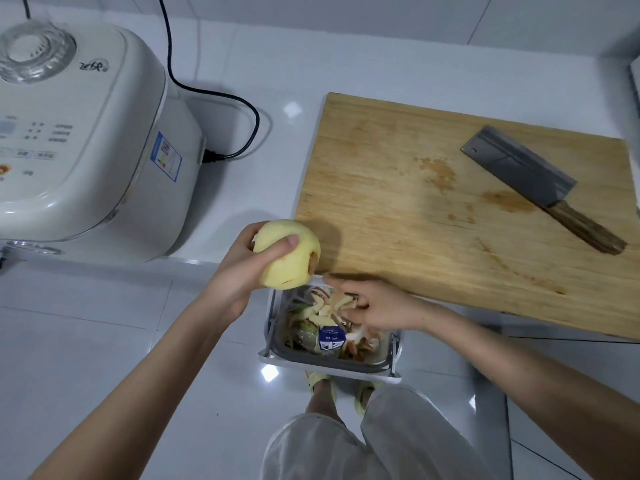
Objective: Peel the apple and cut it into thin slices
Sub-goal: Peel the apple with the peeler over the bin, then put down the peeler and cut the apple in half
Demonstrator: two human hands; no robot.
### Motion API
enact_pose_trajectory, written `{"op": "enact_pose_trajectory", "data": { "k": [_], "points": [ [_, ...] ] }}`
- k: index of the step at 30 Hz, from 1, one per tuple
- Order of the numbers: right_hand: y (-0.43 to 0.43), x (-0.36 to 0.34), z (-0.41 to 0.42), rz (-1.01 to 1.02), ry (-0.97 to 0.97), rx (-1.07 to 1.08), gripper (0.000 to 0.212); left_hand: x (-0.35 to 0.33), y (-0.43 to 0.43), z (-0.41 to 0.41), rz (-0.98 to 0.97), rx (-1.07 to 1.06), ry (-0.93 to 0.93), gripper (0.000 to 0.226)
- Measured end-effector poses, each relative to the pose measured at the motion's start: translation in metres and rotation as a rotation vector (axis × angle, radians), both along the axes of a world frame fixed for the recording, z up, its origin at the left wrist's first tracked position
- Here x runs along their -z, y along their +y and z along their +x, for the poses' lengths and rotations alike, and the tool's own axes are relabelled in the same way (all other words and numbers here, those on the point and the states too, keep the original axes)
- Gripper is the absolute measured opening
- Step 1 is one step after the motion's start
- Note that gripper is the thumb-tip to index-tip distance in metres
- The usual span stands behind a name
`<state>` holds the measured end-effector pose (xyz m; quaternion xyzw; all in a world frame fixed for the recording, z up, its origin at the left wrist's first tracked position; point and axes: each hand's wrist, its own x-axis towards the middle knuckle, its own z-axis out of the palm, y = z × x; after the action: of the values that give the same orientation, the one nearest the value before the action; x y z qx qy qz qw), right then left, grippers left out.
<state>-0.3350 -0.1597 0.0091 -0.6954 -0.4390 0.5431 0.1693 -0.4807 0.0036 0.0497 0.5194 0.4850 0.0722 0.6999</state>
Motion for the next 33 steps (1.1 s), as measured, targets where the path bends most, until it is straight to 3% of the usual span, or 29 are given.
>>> {"op": "enact_pose_trajectory", "data": {
  "k": [1,2,4,5,7,11,14,17,22,29,33],
  "points": [
    [-0.002,-0.002,-0.004,-0.063,0.031,-0.016,0.035,-0.002,0.001,0.004,0.005,0.008,-0.004,0.057],
    [-0.003,-0.001,-0.008,-0.104,-0.105,-0.090,0.042,-0.003,0.002,0.008,0.010,0.019,-0.008,0.057],
    [-0.005,0.006,-0.017,-0.138,-0.590,-0.258,0.074,-0.006,0.004,0.015,0.025,0.043,-0.015,0.064],
    [-0.007,0.010,-0.020,-0.145,-0.764,-0.288,0.076,-0.007,0.005,0.019,0.035,0.055,-0.017,0.066],
    [-0.009,0.018,-0.024,-0.162,-0.897,-0.308,0.077,-0.009,0.007,0.024,0.056,0.076,-0.021,0.062],
    [-0.014,0.025,-0.020,-0.142,-0.947,-0.431,0.063,-0.009,0.008,0.035,0.093,0.128,-0.021,0.052],
    [-0.018,0.026,-0.014,-0.098,-0.773,-0.376,0.051,-0.009,0.008,0.040,0.121,0.182,-0.023,0.051],
    [-0.026,0.015,-0.003,-0.016,-0.555,-0.089,0.035,-0.008,0.007,0.045,0.179,0.250,-0.028,0.055],
    [-0.037,-0.001,0.037,0.142,-0.467,0.429,0.025,-0.005,0.003,0.063,0.431,0.392,-0.020,0.068],
    [-0.070,-0.013,0.103,0.042,-0.697,0.700,0.024,0.008,-0.019,0.122,1.077,0.833,-0.005,0.083],
    [-0.093,-0.008,0.150,-0.040,-0.843,0.733,0.021,0.020,-0.039,0.173,1.260,0.984,0.011,0.083]
  ]
}}
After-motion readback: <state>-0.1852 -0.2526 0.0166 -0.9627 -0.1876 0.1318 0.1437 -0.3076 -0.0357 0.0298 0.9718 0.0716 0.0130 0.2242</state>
